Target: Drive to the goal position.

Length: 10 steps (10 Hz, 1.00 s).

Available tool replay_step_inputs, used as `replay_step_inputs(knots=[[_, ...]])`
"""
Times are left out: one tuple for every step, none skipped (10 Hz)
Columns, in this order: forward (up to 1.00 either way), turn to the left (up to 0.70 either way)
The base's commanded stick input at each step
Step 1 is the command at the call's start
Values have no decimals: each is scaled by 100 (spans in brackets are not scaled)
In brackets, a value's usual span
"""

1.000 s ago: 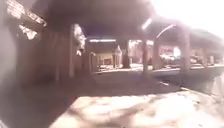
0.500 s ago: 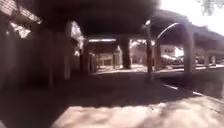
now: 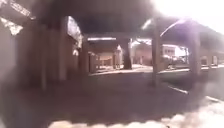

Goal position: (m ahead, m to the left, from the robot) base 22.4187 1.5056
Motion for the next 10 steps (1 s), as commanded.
replay_step_inputs(knots=[[85,0],[85,0],[85,0],[85,0],[85,0],[85,0],[85,0],[85,0],[85,0],[85,0]])
